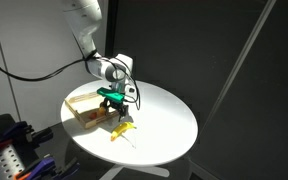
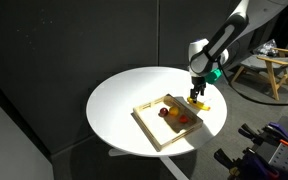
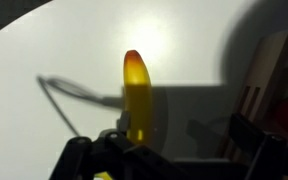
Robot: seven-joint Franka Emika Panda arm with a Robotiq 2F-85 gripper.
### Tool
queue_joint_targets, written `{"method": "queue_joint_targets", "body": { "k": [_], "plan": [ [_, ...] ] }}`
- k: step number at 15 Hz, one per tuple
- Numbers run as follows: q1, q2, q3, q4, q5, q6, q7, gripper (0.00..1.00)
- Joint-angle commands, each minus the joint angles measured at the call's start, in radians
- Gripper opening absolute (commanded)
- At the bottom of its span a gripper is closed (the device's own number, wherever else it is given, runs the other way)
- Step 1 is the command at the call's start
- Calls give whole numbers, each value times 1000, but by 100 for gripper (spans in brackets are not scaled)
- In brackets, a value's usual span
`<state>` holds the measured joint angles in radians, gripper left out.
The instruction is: Remove the banana from the box
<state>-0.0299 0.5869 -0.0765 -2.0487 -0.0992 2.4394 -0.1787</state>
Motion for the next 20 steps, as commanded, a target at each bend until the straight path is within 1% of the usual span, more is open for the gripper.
{"method": "queue_joint_targets", "body": {
  "k": [1,4,12,20],
  "plan": [
    [8,-84,8,-41,-29,-68,25,100],
    [17,-128,16,-62,-39,-79,21,100],
    [60,-235,49,-159,-51,-37,49,100],
    [90,-347,80,-263,-38,64,102,100]
  ]
}}
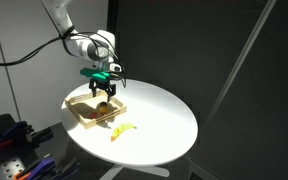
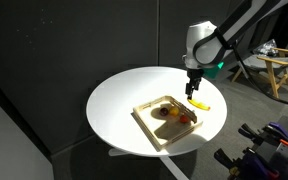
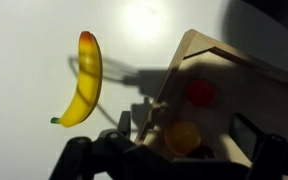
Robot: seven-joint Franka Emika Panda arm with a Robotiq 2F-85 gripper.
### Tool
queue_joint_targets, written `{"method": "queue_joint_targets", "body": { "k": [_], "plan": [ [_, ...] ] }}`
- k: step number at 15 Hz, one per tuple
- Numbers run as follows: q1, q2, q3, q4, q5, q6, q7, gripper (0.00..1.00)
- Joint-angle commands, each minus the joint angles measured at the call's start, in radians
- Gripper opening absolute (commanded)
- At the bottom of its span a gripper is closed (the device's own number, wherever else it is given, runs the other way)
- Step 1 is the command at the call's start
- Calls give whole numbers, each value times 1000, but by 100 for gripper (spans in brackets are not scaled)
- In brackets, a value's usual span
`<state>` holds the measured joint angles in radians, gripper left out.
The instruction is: Remove the banana from the box
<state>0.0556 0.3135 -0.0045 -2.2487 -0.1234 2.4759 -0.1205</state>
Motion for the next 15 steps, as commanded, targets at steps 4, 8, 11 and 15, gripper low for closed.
{"method": "queue_joint_targets", "body": {
  "k": [4,8,11,15],
  "plan": [
    [14,-144,6,-110,-21,24,114,100],
    [13,-217,6,-156,-21,15,188,100],
    [9,-272,10,-188,-16,-22,230,100],
    [5,-336,20,-219,-3,-111,239,100]
  ]
}}
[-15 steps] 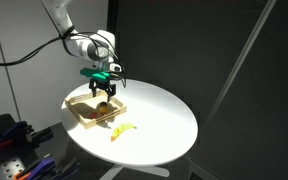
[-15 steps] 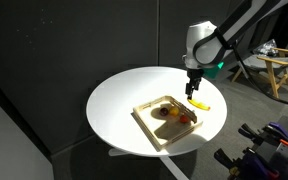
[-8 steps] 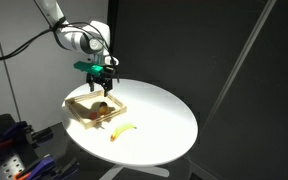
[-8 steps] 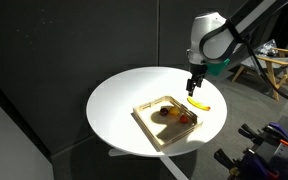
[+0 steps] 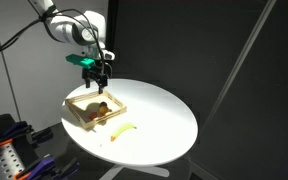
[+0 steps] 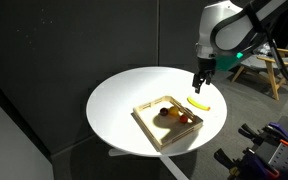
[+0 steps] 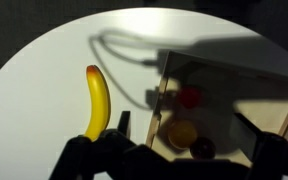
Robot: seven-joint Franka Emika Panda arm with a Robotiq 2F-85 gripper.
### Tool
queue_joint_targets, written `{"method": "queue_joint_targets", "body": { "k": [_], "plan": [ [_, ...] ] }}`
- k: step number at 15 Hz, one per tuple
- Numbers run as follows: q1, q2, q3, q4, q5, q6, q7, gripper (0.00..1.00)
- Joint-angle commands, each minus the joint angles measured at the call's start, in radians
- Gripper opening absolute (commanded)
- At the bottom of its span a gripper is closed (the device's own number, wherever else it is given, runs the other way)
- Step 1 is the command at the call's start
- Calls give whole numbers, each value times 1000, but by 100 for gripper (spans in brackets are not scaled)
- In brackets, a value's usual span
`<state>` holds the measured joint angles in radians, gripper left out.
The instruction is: Remove the banana from the box
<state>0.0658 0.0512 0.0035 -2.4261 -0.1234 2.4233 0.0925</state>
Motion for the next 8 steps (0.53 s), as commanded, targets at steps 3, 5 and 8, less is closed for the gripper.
{"method": "queue_joint_targets", "body": {
  "k": [3,5,8],
  "plan": [
    [-6,-117,20,-57,30,-134,-10,100],
    [-5,-146,25,-67,51,-176,-34,100],
    [-4,-186,31,-81,77,-224,-66,100]
  ]
}}
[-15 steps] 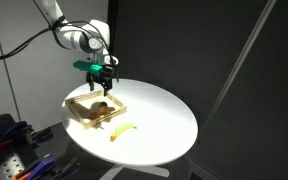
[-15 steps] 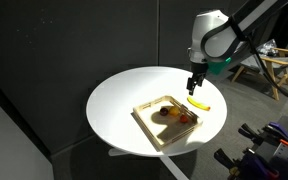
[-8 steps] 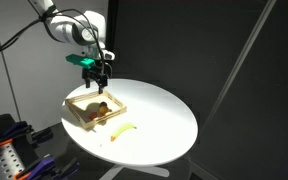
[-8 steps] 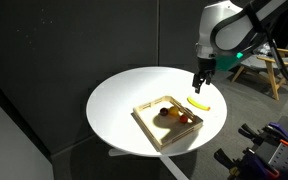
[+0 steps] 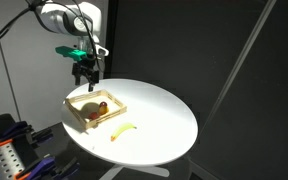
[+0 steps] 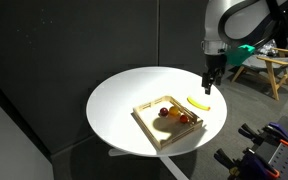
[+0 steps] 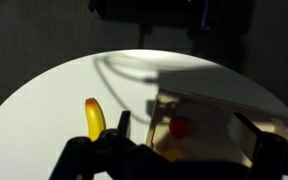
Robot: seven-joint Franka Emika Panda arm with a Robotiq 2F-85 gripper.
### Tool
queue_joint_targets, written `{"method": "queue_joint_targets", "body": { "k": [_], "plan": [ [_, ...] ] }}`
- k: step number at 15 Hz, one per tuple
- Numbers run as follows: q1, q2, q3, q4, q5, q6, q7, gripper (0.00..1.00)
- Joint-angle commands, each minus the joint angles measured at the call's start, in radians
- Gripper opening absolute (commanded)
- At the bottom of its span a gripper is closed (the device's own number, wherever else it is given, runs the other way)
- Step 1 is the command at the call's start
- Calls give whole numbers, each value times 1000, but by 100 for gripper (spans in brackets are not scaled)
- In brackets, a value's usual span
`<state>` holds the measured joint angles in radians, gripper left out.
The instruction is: Remove the banana from the box
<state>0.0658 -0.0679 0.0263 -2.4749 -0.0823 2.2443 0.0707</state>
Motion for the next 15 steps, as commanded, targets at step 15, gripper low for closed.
{"method": "queue_joint_targets", "body": {
  "k": [15],
  "plan": [
    [-8,-110,16,-57,19,-49,-28,100]
  ]
}}
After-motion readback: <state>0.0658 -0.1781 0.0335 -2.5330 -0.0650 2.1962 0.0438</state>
